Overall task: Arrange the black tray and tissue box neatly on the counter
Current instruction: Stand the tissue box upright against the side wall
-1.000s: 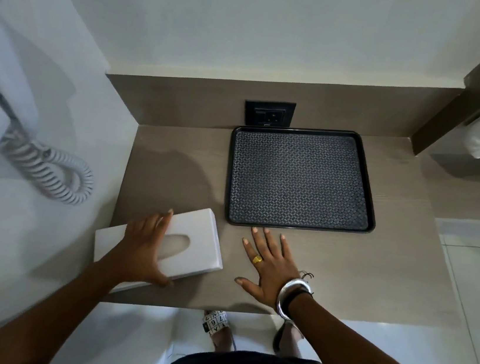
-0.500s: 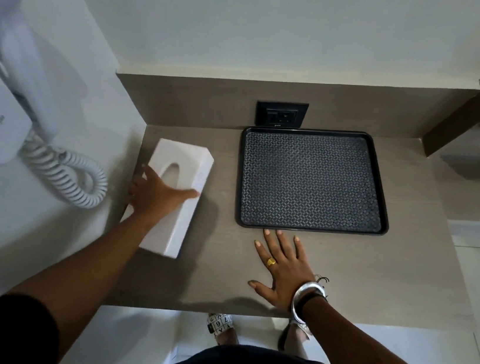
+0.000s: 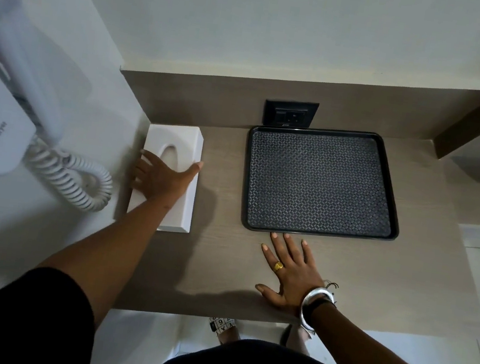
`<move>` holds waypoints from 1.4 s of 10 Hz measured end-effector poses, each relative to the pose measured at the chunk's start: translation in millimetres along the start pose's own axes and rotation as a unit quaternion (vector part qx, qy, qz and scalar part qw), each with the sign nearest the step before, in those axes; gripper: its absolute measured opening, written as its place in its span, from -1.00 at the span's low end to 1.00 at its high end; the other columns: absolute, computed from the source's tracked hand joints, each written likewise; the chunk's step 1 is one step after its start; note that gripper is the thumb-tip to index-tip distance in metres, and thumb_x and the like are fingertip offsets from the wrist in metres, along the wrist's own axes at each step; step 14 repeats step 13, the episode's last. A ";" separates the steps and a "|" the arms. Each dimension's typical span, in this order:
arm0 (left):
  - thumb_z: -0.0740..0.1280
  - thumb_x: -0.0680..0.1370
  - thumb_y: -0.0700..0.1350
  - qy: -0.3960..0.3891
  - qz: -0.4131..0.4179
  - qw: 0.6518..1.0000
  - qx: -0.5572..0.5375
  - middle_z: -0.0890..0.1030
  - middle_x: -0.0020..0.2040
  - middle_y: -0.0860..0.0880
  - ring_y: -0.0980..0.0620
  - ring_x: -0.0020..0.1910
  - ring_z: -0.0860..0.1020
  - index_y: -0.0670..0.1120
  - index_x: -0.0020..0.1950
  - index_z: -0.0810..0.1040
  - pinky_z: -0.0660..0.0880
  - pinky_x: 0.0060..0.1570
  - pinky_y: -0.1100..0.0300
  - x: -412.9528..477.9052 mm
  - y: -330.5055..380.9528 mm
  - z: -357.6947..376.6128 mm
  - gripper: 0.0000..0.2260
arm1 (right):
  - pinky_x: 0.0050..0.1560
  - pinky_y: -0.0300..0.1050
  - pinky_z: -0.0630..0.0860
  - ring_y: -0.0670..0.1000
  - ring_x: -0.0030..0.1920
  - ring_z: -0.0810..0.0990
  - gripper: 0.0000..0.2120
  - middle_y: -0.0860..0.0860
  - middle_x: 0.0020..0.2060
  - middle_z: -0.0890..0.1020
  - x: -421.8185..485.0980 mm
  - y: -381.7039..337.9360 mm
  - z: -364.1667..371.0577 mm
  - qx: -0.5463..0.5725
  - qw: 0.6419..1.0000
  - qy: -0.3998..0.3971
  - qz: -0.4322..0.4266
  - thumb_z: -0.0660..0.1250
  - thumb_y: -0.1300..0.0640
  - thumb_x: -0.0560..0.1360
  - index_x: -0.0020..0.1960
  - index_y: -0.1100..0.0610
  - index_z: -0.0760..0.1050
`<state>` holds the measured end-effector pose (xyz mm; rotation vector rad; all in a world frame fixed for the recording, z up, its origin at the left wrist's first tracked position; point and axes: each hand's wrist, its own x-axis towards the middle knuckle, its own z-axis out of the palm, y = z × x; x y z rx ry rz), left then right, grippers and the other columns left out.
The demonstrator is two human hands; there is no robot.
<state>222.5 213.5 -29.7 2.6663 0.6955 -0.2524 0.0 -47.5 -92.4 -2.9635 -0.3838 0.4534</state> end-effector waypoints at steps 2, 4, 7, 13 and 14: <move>0.07 0.34 0.59 0.051 0.319 0.937 0.131 -0.03 0.65 -0.25 -0.26 0.63 -0.02 -0.08 0.64 -0.03 -0.10 0.55 -0.24 -37.8 -54.5 17.1 0.08 | 0.42 0.30 0.03 0.25 0.48 0.28 -0.17 0.13 0.51 0.30 0.6 0.4 -0.1 -0.005 1.000 -0.013 0.002 0.12 -0.45 0.41 0.51 0.03 0.27; 0.11 0.33 0.58 0.062 0.336 0.923 0.177 0.06 0.64 -0.24 -0.26 0.62 0.07 -0.08 0.64 0.04 0.04 0.55 -0.31 -32.7 -65.5 16.8 0.07 | 0.45 0.28 -0.03 0.21 0.53 0.16 -0.18 0.09 0.55 0.19 -1.8 -1.9 -2.3 -0.003 1.000 -0.015 0.009 0.08 -0.44 0.44 0.55 0.01 0.17; 0.02 0.38 0.56 0.056 0.330 0.925 0.178 0.09 0.63 -0.27 -0.25 0.62 0.11 -0.10 0.63 0.02 0.06 0.54 -0.29 3.3 -58.4 10.9 0.02 | 0.45 0.28 -0.04 0.21 0.52 0.17 -0.18 0.09 0.55 0.20 -0.7 -0.4 -1.9 0.008 0.999 -0.039 0.014 0.08 -0.45 0.43 0.55 0.00 0.16; -0.12 0.40 0.56 0.078 0.308 0.938 0.142 0.02 0.64 -0.26 -0.26 0.63 0.04 -0.17 0.63 0.00 0.02 0.56 -0.27 -16.5 -35.6 -14.1 0.04 | 0.53 0.19 -0.15 0.11 0.57 -0.06 -0.26 0.01 0.59 0.03 -10.6 -7.4 -26.5 0.084 0.996 -0.017 0.032 0.05 -0.39 0.51 0.56 -0.02 0.13; -0.12 0.40 0.56 0.078 0.308 0.938 0.142 0.02 0.64 -0.26 -0.26 0.63 0.04 -0.17 0.63 0.00 0.02 0.56 -0.27 -16.5 -35.6 -14.1 0.04 | 0.53 0.19 -0.15 0.11 0.57 -0.06 -0.26 0.01 0.59 0.03 -10.6 -7.4 -26.5 0.084 0.996 -0.017 0.032 0.05 -0.39 0.51 0.56 -0.02 0.13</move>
